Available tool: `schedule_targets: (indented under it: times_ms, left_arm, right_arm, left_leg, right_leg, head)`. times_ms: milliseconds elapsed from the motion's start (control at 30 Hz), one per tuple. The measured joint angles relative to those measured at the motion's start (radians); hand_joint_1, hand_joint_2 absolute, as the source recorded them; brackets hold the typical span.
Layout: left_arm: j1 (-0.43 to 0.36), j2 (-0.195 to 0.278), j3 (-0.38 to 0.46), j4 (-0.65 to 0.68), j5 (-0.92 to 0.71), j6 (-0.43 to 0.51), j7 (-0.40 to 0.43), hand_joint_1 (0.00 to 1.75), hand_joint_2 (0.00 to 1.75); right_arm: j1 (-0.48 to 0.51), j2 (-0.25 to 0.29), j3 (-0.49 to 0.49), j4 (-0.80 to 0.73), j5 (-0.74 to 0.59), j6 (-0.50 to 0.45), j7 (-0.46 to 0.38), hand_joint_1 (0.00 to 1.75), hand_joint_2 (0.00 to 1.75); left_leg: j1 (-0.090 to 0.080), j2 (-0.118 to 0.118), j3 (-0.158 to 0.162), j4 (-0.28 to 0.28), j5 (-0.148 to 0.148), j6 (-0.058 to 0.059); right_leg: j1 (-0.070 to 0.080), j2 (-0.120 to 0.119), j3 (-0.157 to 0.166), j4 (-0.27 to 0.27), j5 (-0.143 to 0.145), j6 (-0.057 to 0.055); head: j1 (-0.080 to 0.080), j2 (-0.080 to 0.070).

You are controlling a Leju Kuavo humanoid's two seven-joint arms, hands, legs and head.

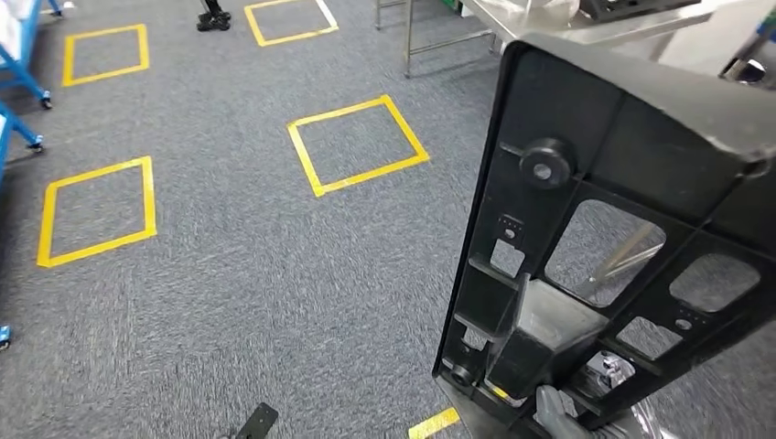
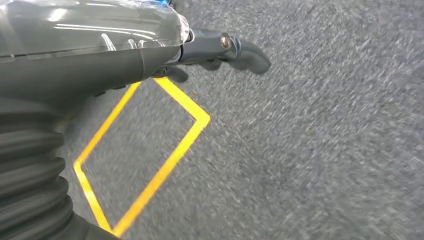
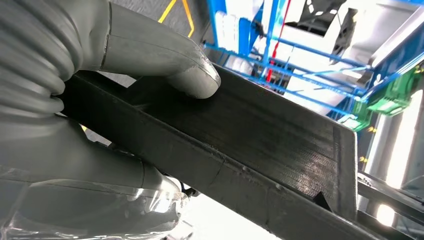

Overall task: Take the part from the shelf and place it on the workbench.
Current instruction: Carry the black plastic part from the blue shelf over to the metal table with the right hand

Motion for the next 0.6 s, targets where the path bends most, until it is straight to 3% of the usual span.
schedule_targets:
  times_ms: [33, 100, 167, 233, 267, 300, 367, 433, 467, 533, 600]
  left_arm:
    - [-0.001, 0.000, 0.000, 0.000, 0.000, 0.000, 0.000, 0.00, 1.75]
    - [-0.004, 0.000, 0.000, 0.000, 0.001, 0.000, 0.000, 0.00, 1.75]
    - [-0.003, -0.001, 0.000, 0.000, 0.001, -0.001, 0.000, 0.00, 1.75]
    - [-0.001, 0.000, 0.001, 0.000, 0.001, -0.002, 0.000, 0.00, 1.75]
    - [0.000, 0.000, 0.001, 0.000, 0.001, -0.002, 0.000, 0.00, 1.75]
    - [-0.001, -0.001, 0.001, 0.000, 0.001, -0.002, 0.000, 0.00, 1.75]
    - [-0.001, -0.001, 0.001, 0.000, 0.002, -0.002, 0.002, 0.00, 1.75]
    - [-0.001, -0.002, 0.001, 0.000, 0.003, -0.001, 0.004, 0.00, 1.75]
    - [-0.001, -0.002, 0.001, 0.000, 0.004, -0.001, 0.005, 0.00, 1.75]
    - [-0.002, -0.002, 0.001, 0.000, 0.005, 0.000, 0.007, 0.00, 1.75]
    - [-0.003, -0.002, 0.001, 0.000, 0.006, 0.001, 0.008, 0.00, 1.75]
  right_arm:
    - [0.000, 0.000, 0.000, 0.000, 0.001, -0.001, 0.000, 1.75, 1.75]
    - [-0.003, 0.000, 0.000, 0.000, 0.002, -0.004, 0.002, 1.75, 1.75]
    - [-0.010, 0.000, 0.000, 0.000, 0.003, -0.007, 0.004, 1.75, 1.75]
    - [-0.014, 0.000, 0.000, 0.001, 0.003, -0.008, 0.009, 1.75, 1.75]
    - [-0.014, 0.000, 0.000, 0.002, 0.003, -0.009, 0.011, 1.75, 1.75]
    - [-0.015, 0.000, 0.000, 0.004, 0.003, -0.009, 0.013, 1.75, 1.75]
    - [-0.021, 0.000, 0.000, 0.005, 0.003, -0.008, 0.016, 1.75, 1.75]
    - [-0.031, 0.001, 0.001, 0.007, 0.002, -0.008, 0.017, 1.75, 1.75]
    - [-0.035, 0.001, 0.001, 0.008, 0.002, -0.008, 0.017, 1.75, 1.75]
    - [-0.040, 0.001, 0.001, 0.010, 0.001, -0.006, 0.017, 1.75, 1.75]
    - [-0.045, 0.001, 0.002, 0.011, -0.001, -0.003, 0.017, 1.75, 1.75]
  left_leg:
    - [0.001, 0.010, 0.001, -0.004, 0.004, 0.007]
    - [0.003, 0.032, 0.004, -0.015, 0.013, 0.021]
    - [0.002, 0.056, 0.004, -0.020, 0.016, 0.029]
    - [-0.001, 0.082, 0.002, -0.019, 0.015, 0.031]
    - [-0.001, 0.094, 0.002, -0.019, 0.014, 0.030]
    - [-0.001, 0.106, 0.002, -0.018, 0.012, 0.030]
    - [-0.002, 0.126, 0.006, -0.015, 0.006, 0.024]
    - [-0.007, 0.142, 0.011, -0.011, 0.000, 0.015]
    - [-0.009, 0.150, 0.012, -0.010, -0.003, 0.010]
    - [-0.011, 0.164, 0.015, -0.010, -0.006, 0.000]
    - [-0.008, 0.145, 0.010, 0.014, -0.028, -0.011]
  right_leg:
    - [-0.002, 0.004, -0.003, -0.001, 0.001, 0.007]
    - [0.000, -0.030, -0.018, 0.028, -0.020, 0.017]
    - [0.001, -0.085, -0.068, 0.135, -0.083, 0.025]
    - [-0.003, -0.102, -0.127, 0.259, -0.134, 0.032]
    - [-0.004, -0.105, -0.138, 0.281, -0.134, 0.034]
    - [-0.005, -0.109, -0.128, 0.266, -0.116, 0.035]
    - [-0.003, -0.137, -0.054, 0.129, -0.052, 0.032]
    - [0.004, -0.168, 0.006, 0.015, -0.016, 0.021]
    - [0.008, -0.173, 0.014, -0.003, -0.016, 0.015]
    - [0.010, -0.153, 0.011, -0.004, -0.014, 0.003]
    - [0.004, -0.135, 0.013, -0.010, -0.009, -0.008]
  head:
    - [0.000, 0.000]
    - [0.000, 0.000]
    - [0.000, 0.000]
    - [0.000, 0.000]
    - [0.000, 0.000]
    - [0.000, 0.000]
    - [0.000, 0.000]
    - [0.000, 0.000]
    - [0.000, 0.000]
    - [0.000, 0.000]
    - [0.000, 0.000]
